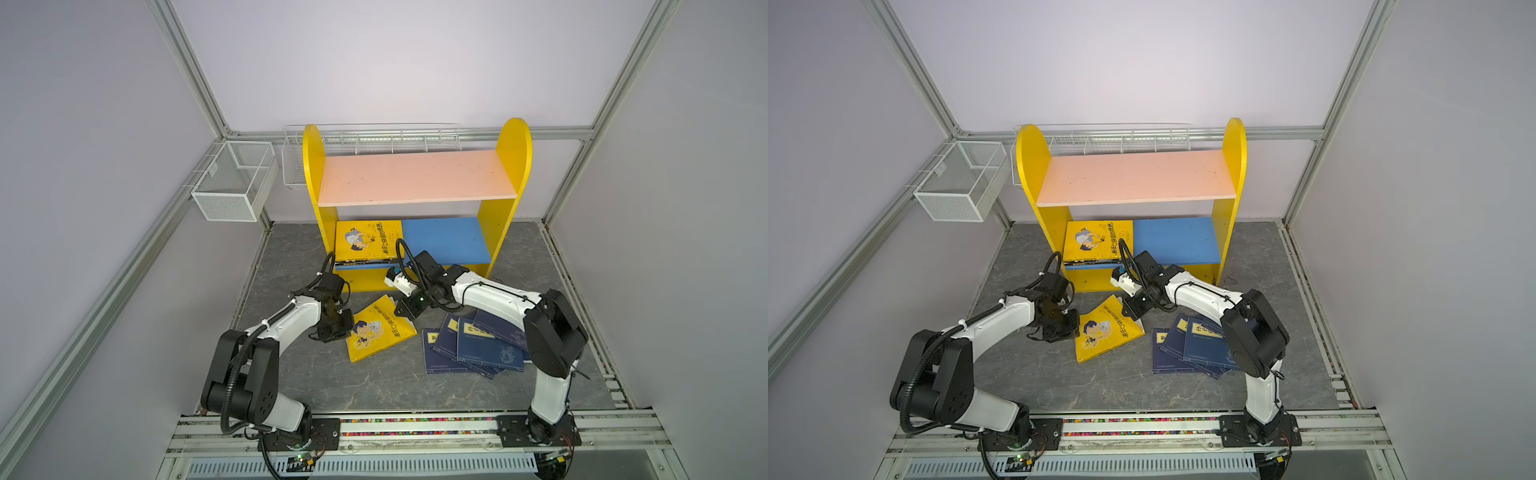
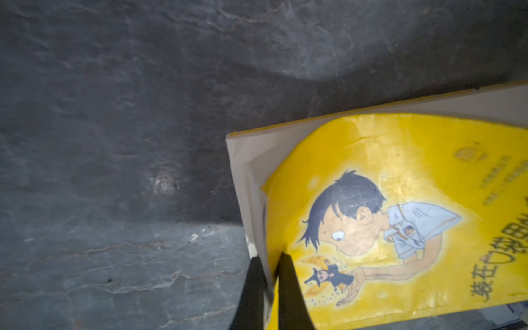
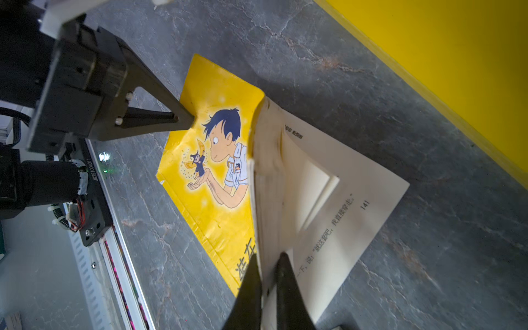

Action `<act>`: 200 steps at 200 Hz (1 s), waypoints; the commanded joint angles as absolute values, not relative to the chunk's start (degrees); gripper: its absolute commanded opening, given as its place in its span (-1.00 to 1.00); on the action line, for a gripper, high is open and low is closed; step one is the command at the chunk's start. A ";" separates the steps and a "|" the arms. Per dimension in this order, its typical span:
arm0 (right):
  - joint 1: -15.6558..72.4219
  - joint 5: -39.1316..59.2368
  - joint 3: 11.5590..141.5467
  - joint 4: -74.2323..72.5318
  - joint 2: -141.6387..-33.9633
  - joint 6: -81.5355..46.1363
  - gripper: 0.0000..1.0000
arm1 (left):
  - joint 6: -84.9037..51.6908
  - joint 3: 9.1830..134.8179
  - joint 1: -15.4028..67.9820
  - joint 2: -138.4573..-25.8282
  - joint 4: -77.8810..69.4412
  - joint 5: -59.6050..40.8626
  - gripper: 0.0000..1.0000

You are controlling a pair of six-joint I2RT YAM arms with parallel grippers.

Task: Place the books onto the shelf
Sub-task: 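Lift the yellow book upright with the right gripper while left pushes it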

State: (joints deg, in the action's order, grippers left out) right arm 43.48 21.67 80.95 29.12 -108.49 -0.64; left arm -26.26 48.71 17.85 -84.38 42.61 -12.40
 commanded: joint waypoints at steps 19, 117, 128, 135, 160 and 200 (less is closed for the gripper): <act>44.55 32.93 79.01 23.60 -103.07 0.03 -0.86 | -28.50 48.04 15.23 -77.28 34.65 -21.67 -0.09; 36.30 47.76 70.65 6.86 -92.49 -16.45 -0.86 | -34.33 38.84 6.94 -57.52 34.66 -25.32 0.99; 35.53 49.16 69.86 3.21 -92.15 -19.32 -0.86 | -33.97 38.48 6.94 -57.00 35.10 -27.32 0.99; 34.97 49.77 69.49 1.16 -91.87 -21.06 -0.86 | -33.91 38.26 6.94 -56.70 35.37 -28.28 0.99; 33.42 51.25 69.00 -3.67 -90.95 -25.47 -0.86 | -33.49 37.37 6.94 -56.09 33.99 -31.71 0.99; 30.81 53.21 67.27 -14.48 -89.26 -35.39 -0.86 | -35.26 38.84 6.94 -58.94 29.14 -39.87 0.99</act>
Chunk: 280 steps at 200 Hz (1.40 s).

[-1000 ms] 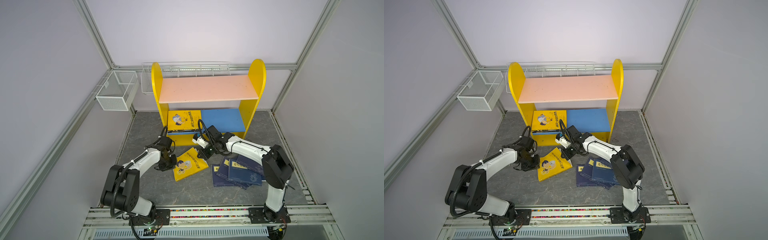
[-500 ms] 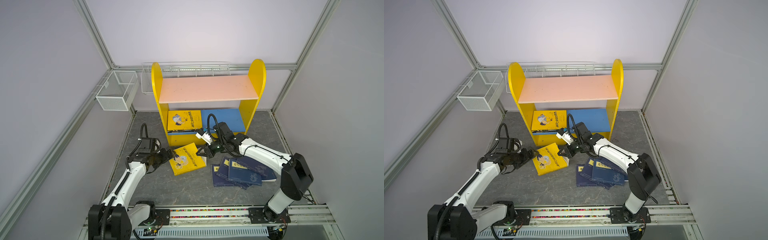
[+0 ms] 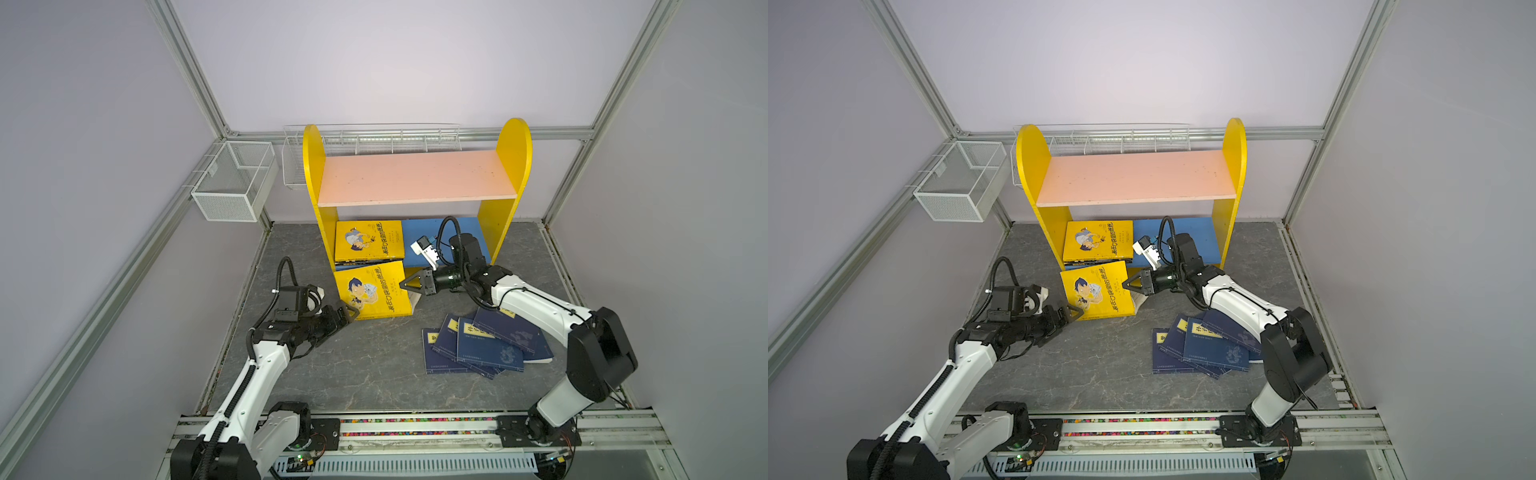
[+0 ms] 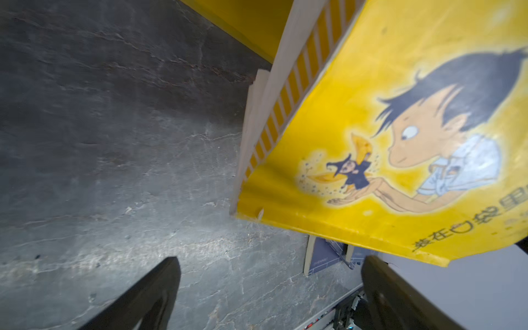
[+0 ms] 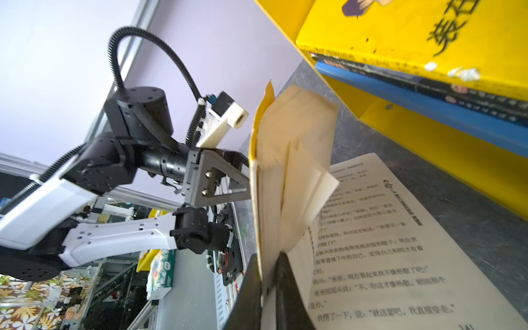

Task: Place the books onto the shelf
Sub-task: 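Lift the yellow book upright with the right gripper while left pushes it, then carry the upright yellow book onto the blue shelf while left gripper steadies it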

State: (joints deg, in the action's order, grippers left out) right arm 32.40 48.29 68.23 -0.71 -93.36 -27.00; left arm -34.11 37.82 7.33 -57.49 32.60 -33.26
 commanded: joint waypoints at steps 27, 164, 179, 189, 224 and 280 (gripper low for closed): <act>29.47 54.81 66.96 -20.36 -88.14 -40.38 -0.86 | -36.20 40.40 6.86 -59.85 24.77 -45.73 0.99; 29.09 57.45 63.71 -65.02 -95.80 -73.47 -0.86 | -55.26 33.33 6.79 -56.63 -14.68 -49.26 0.87; 29.09 57.61 64.36 -68.67 -97.82 -76.27 -0.86 | -56.00 33.48 6.82 -57.28 -16.83 -47.96 0.83; 29.17 57.55 64.51 -67.35 -98.00 -75.15 -0.86 | -56.08 33.66 6.81 -57.55 -18.08 -47.27 0.82; 29.44 58.80 65.26 -50.37 -94.66 -62.80 -0.86 | -57.09 34.07 6.81 -58.81 -22.56 -44.56 0.61; 32.11 56.95 69.66 -12.85 -88.41 -35.05 -0.85 | -60.19 34.67 6.86 -62.48 -28.15 -46.12 -0.45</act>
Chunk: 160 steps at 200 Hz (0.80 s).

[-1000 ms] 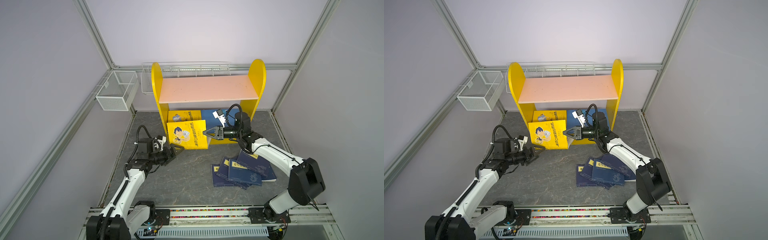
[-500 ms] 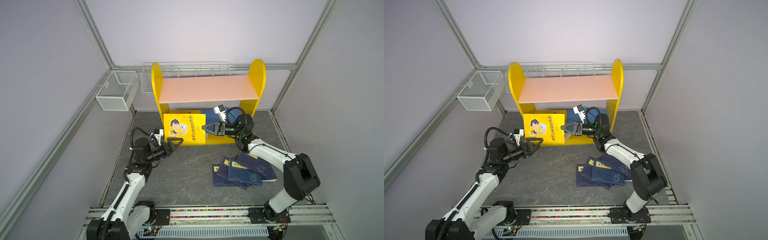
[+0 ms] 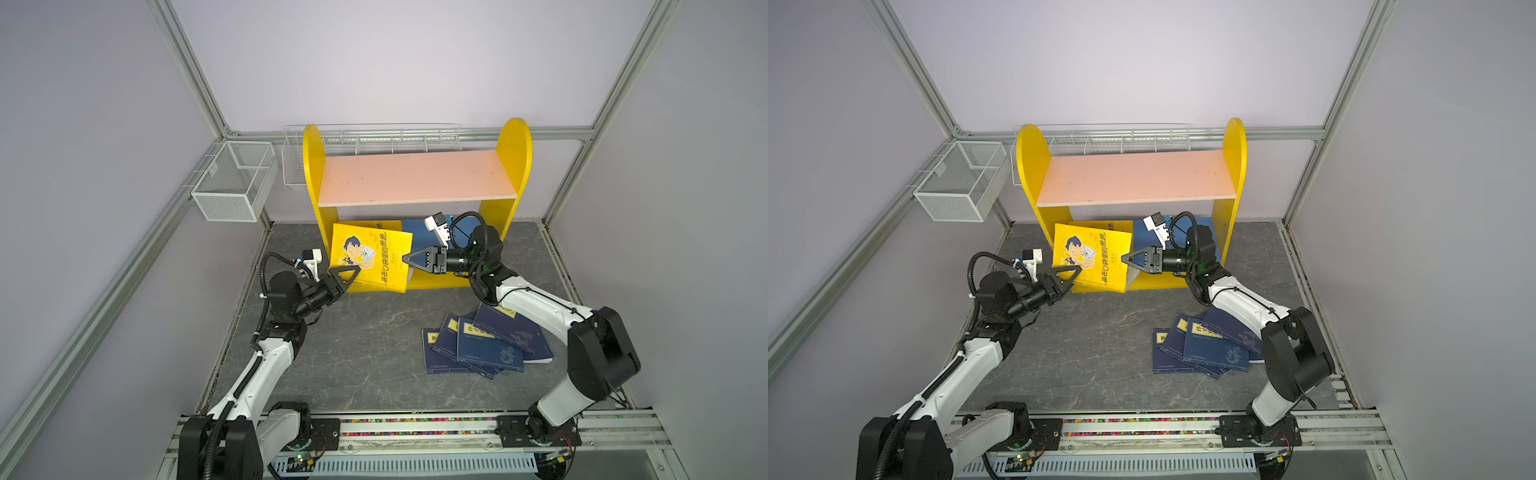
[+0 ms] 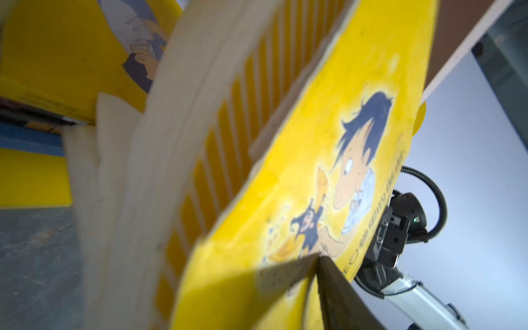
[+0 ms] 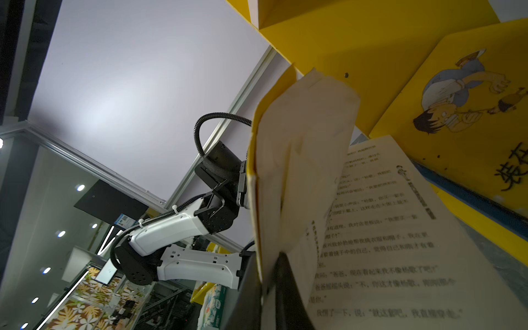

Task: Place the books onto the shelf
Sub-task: 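Carry the upright yellow book onto the blue shelf while left gripper steadies it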

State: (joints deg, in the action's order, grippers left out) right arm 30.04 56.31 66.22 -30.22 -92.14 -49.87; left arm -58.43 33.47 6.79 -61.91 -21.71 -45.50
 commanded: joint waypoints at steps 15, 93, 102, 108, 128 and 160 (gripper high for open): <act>32.33 55.80 70.39 -7.12 -87.84 -31.17 -0.82 | -60.14 34.22 6.86 -62.45 -29.55 -46.74 -0.86; 29.40 43.85 66.94 5.24 -83.39 -26.14 0.78 | -63.49 31.38 7.20 -53.85 -36.09 -42.78 -1.00; 29.44 44.07 66.27 5.17 -83.57 -26.50 0.79 | -64.18 31.38 7.29 -53.59 -37.55 -41.80 -1.00; 29.43 44.43 65.68 4.49 -83.55 -26.82 0.80 | -64.58 31.46 7.39 -53.63 -38.44 -41.22 -1.00; 29.46 45.00 63.79 -0.69 -83.68 -29.59 0.79 | -65.43 31.80 8.05 -54.31 -41.27 -40.34 -1.00; 30.93 46.47 63.19 -10.48 -85.18 -34.92 0.74 | -66.31 32.34 9.31 -56.86 -44.39 -39.51 -1.00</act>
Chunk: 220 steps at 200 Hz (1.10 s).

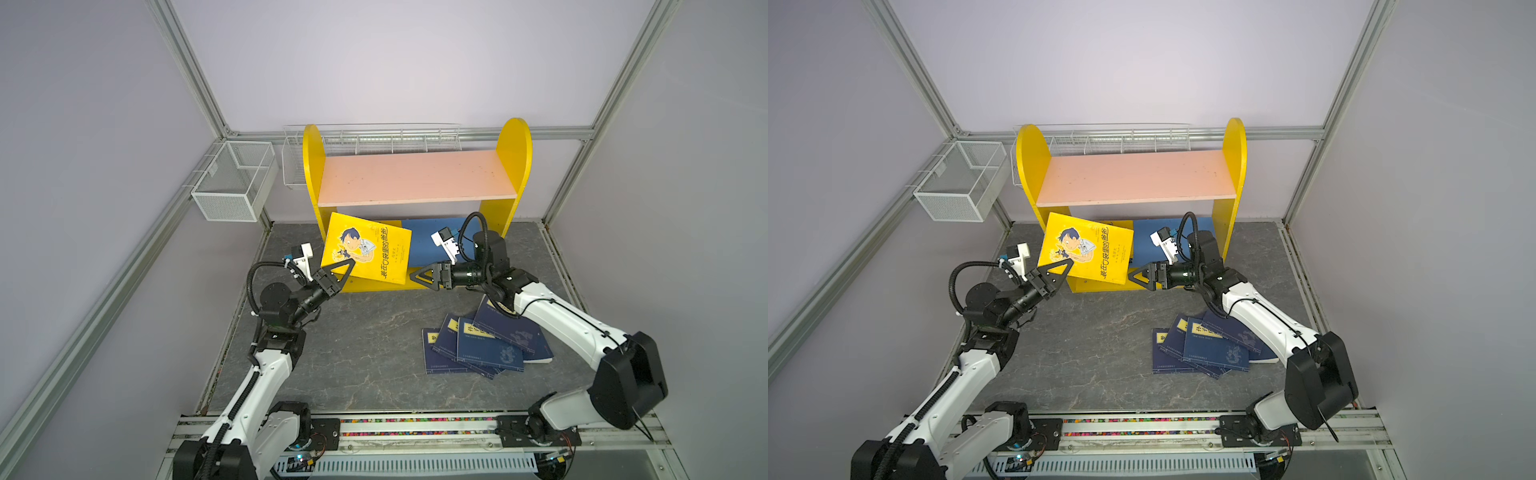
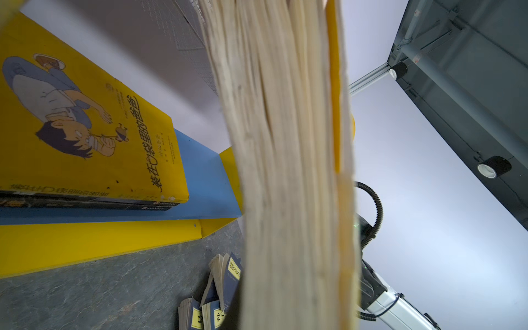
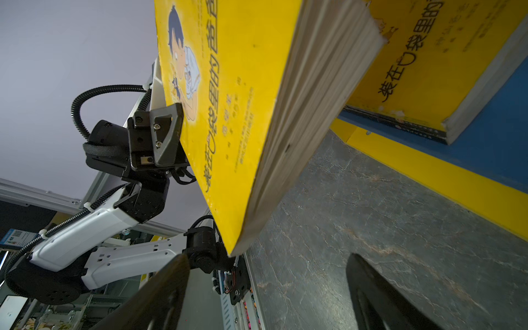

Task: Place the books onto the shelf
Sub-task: 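Carry the upright yellow book onto the blue shelf while left gripper steadies it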

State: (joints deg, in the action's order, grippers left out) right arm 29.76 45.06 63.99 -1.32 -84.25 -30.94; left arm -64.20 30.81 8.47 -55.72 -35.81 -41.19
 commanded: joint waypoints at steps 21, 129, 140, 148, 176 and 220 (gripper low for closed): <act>31.97 46.99 63.34 -13.59 -86.31 -36.64 0.68 | -67.47 32.09 9.57 -58.03 -47.00 -38.95 -1.00; 32.62 48.23 63.20 -31.68 -91.44 -48.43 0.16 | -69.61 30.55 10.55 -59.93 -53.45 -36.30 -1.00; 32.64 48.81 63.37 -34.52 -92.02 -50.31 0.02 | -69.14 30.37 10.70 -60.18 -53.24 -36.15 -1.00; 32.61 49.38 63.40 -36.78 -92.31 -51.60 -0.06 | -68.63 30.16 10.89 -60.37 -52.96 -36.11 -1.00; 32.70 49.72 63.14 -43.89 -93.10 -55.94 -0.61 | -66.83 29.45 11.41 -61.38 -51.81 -35.83 -1.00; 31.42 47.53 62.69 -42.72 -92.55 -55.57 -0.84 | -62.59 29.28 11.90 -61.67 -44.44 -34.57 -0.05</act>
State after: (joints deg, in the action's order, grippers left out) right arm 31.75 48.40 62.61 -37.39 -93.25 -53.78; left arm -66.61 29.82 11.11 -61.47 -47.97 -35.14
